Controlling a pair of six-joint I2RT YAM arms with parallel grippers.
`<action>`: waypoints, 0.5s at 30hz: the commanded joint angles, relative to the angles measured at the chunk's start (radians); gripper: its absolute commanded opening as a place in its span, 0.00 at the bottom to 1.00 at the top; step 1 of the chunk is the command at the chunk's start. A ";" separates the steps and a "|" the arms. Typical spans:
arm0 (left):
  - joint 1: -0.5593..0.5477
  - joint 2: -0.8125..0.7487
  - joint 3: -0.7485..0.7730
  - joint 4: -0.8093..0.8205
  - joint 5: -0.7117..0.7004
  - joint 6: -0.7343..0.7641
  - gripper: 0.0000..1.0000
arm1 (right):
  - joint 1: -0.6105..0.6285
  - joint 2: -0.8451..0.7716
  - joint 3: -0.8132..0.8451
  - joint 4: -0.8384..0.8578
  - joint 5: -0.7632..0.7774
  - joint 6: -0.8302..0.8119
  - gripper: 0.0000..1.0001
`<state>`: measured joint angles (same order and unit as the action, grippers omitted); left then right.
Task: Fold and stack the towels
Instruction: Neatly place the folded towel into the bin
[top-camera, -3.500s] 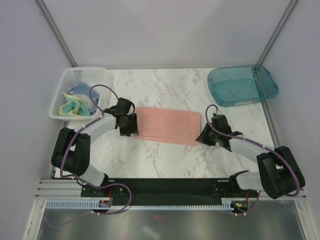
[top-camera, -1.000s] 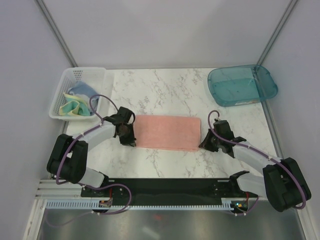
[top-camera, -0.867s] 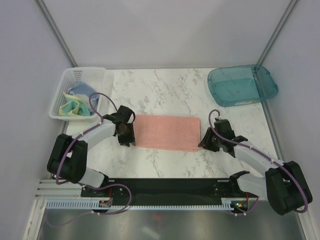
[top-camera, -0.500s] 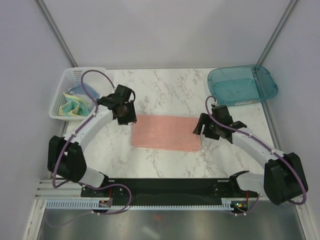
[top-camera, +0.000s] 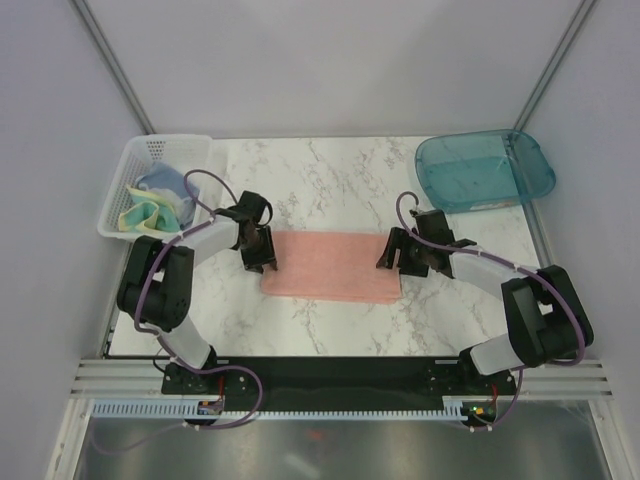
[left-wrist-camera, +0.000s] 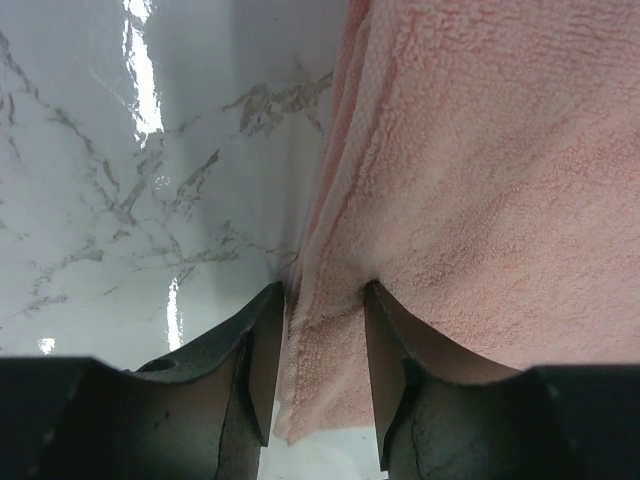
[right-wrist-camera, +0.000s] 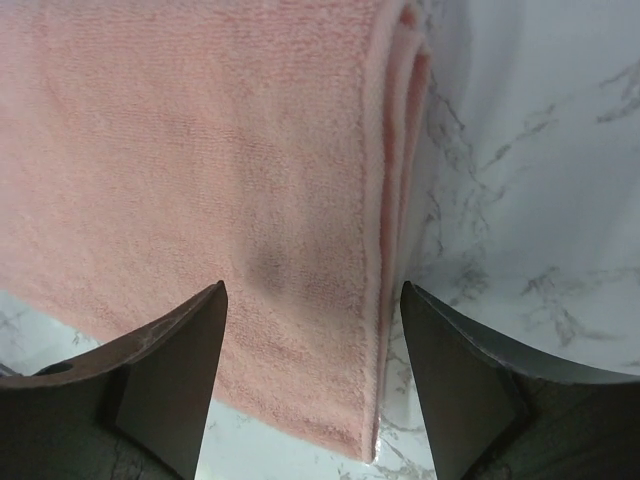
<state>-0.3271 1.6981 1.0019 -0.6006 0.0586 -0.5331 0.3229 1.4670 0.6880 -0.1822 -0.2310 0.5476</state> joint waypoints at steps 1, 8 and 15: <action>0.000 0.006 -0.040 0.073 0.023 0.022 0.45 | 0.001 0.015 -0.079 0.118 -0.076 -0.006 0.79; 0.000 0.008 -0.060 0.076 0.009 0.010 0.44 | -0.001 0.059 -0.111 0.174 -0.067 -0.006 0.69; 0.002 0.001 -0.074 0.068 -0.028 -0.007 0.45 | 0.001 0.098 -0.075 0.164 -0.044 -0.008 0.27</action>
<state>-0.3222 1.6741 0.9665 -0.5507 0.0669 -0.5335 0.3183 1.5230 0.6163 0.0456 -0.3161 0.5499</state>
